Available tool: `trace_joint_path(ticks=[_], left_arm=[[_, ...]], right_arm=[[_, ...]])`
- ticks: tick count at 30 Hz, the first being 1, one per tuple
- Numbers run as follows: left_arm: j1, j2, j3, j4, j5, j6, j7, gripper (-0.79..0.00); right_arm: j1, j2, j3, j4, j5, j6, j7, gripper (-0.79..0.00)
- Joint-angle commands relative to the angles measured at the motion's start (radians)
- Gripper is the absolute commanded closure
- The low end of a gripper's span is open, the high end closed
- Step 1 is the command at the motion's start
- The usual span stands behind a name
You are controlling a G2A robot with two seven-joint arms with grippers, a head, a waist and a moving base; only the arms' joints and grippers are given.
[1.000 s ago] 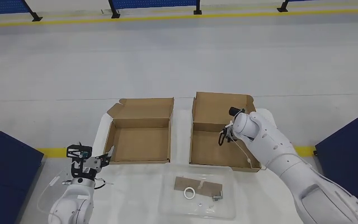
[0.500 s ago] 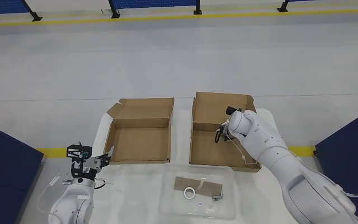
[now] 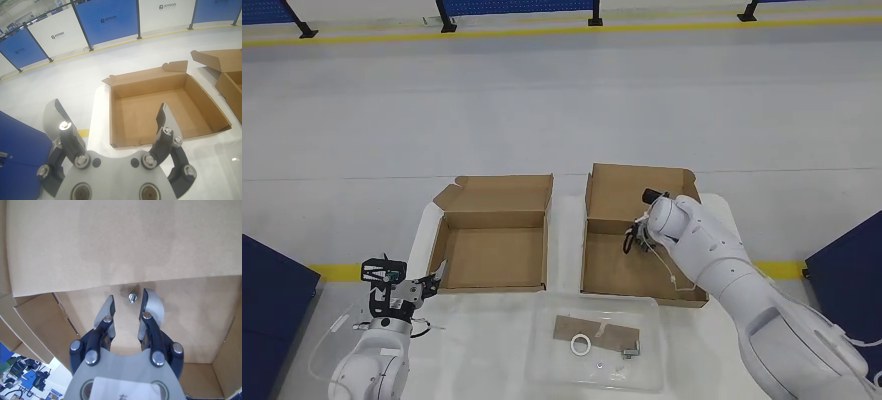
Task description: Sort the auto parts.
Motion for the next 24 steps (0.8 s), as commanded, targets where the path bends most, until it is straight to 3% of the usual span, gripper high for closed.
trace_joint_path(ticks=[1, 9, 21, 24], left_arm=[[0.000, 0.000, 0.000, 0.000, 0.000, 0.000, 0.000, -0.785], [0.000, 0.000, 0.000, 0.000, 0.000, 0.000, 0.000, -0.785], [0.000, 0.000, 0.000, 0.000, 0.000, 0.000, 0.000, -0.785], [0.000, 0.000, 0.000, 0.000, 0.000, 0.000, 0.000, -0.785]], right_arm=[[-0.005, 0.004, 0.007, -0.015, -0.007, 0.002, -0.002, -0.785], [-0.070, 0.053, 0.072, -0.183, -0.050, 0.016, 0.027, -0.785], [-0.407, 0.229, 0.375, -0.787, -0.224, 0.033, 0.166, -0.785], [-0.427, 0.236, 0.395, -0.817, -0.233, 0.037, 0.167, -0.785]])
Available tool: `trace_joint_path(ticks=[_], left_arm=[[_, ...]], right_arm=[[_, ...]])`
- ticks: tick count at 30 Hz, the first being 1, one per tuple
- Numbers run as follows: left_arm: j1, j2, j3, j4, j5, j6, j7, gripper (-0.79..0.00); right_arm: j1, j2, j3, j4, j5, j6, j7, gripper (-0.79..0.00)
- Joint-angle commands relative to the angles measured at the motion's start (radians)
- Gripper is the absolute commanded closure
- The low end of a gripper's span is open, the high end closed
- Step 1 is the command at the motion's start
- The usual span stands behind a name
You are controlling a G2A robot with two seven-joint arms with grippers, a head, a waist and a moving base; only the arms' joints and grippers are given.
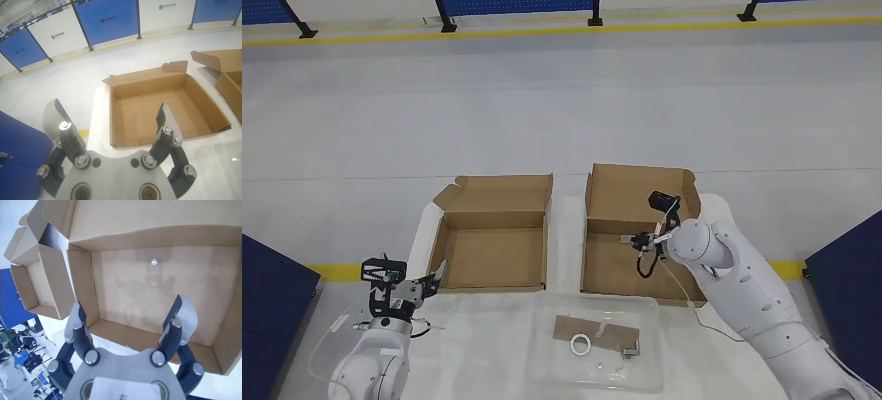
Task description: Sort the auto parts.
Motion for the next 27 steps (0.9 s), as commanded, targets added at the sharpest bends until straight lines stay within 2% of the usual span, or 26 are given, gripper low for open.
trace_joint_path(ticks=[1, 7, 10, 15, 22, 23, 27], left_arm=[[0.000, 0.000, 0.000, 0.000, 0.000, 0.000, 0.000, -0.785], [0.000, 0.000, 0.000, 0.000, 0.000, 0.000, 0.000, -0.785], [0.000, 0.000, 0.000, 0.000, 0.000, 0.000, 0.000, -0.785], [0.000, 0.000, 0.000, 0.000, 0.000, 0.000, 0.000, -0.785], [0.000, 0.000, 0.000, 0.000, 0.000, 0.000, 0.000, -0.785], [0.000, 0.000, 0.000, 0.000, 0.000, 0.000, 0.000, -0.785], [0.000, 0.000, 0.000, 0.000, 0.000, 0.000, 0.000, -0.785]], right_arm=[[0.007, -0.001, -0.006, 0.014, 0.002, 0.000, -0.001, -0.785], [0.007, -0.001, -0.006, 0.014, 0.002, 0.000, -0.001, -0.785], [-0.007, 0.006, -0.012, -0.051, -0.048, -0.073, 0.003, -0.785], [-0.058, 0.040, 0.018, -0.210, -0.185, -0.204, 0.153, -0.785], [-0.137, 0.078, 0.064, -0.405, -0.294, -0.399, 0.359, -0.785], [-0.142, 0.083, 0.077, -0.420, -0.343, -0.387, 0.357, -0.785], [-0.142, 0.083, 0.077, -0.420, -0.343, -0.387, 0.357, -0.785]])
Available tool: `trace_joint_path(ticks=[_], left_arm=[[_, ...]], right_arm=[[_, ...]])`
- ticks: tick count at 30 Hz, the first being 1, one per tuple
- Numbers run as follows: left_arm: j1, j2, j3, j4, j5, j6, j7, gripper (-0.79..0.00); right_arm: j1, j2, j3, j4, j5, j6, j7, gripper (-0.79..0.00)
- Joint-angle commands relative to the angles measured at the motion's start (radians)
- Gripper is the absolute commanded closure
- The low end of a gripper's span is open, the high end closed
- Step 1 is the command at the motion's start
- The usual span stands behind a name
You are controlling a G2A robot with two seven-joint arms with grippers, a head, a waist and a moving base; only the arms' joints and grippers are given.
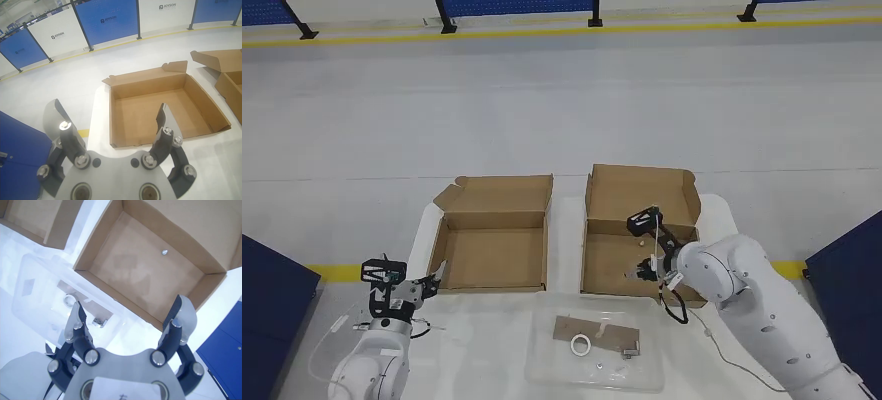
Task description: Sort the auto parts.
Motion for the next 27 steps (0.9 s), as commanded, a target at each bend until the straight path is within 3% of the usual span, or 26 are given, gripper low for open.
trace_joint_path(ticks=[1, 5, 10, 18, 27], left_arm=[[0.000, 0.000, 0.000, 0.000, 0.000, 0.000, 0.000, -0.785], [0.000, 0.000, 0.000, 0.000, 0.000, 0.000, 0.000, -0.785], [0.000, 0.000, 0.000, 0.000, 0.000, 0.000, 0.000, -0.785], [0.000, 0.000, 0.000, 0.000, 0.000, 0.000, 0.000, -0.785], [0.000, 0.000, 0.000, 0.000, 0.000, 0.000, 0.000, -0.785]], right_arm=[[0.000, 0.000, -0.001, 0.001, 0.014, 0.002, -0.001, -0.785], [0.000, 0.000, -0.001, 0.001, 0.014, 0.002, -0.001, -0.785], [0.013, 0.003, -0.068, -0.049, -0.004, -0.218, 0.074, -0.785], [0.030, 0.013, -0.098, -0.101, 0.107, -0.406, 0.182, -0.785], [0.117, 0.045, -0.311, -0.071, 0.107, -0.425, 0.182, -0.785]])
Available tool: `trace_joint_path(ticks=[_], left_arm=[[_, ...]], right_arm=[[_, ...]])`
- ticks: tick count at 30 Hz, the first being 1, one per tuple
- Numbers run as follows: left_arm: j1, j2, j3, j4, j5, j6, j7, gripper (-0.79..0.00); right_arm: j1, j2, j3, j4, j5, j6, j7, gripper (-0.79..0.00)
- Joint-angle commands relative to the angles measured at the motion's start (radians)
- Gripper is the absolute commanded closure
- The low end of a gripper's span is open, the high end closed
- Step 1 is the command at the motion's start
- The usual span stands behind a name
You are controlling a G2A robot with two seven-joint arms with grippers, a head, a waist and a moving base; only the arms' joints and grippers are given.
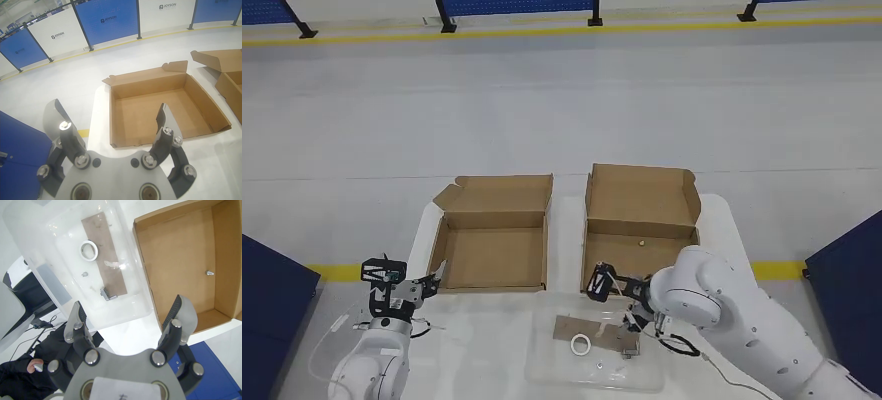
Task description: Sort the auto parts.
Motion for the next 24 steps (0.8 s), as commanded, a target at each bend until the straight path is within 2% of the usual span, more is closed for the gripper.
trace_joint_path(ticks=[1, 8, 10, 16, 24], left_arm=[[0.000, 0.000, 0.000, 0.000, 0.000, 0.000, 0.000, -0.785], [0.000, 0.000, 0.000, 0.000, 0.000, 0.000, 0.000, -0.785], [0.000, 0.000, 0.000, 0.000, 0.000, 0.000, 0.000, -0.785], [0.000, 0.000, 0.000, 0.000, 0.000, 0.000, 0.000, -0.785], [0.000, 0.000, 0.000, 0.000, 0.000, 0.000, 0.000, -0.785]], right_arm=[[0.014, 0.004, -0.026, 0.002, -0.004, 0.000, 0.000, -0.785], [0.007, 0.003, -0.035, -0.003, -0.007, -0.013, -0.014, -0.785], [-0.003, 0.001, -0.083, -0.001, -0.033, -0.031, -0.031, -0.785], [0.056, -0.010, -0.210, 0.022, -0.057, -0.002, -0.002, -0.785], [0.093, -0.028, -0.289, 0.087, -0.050, 0.009, 0.000, -0.785]])
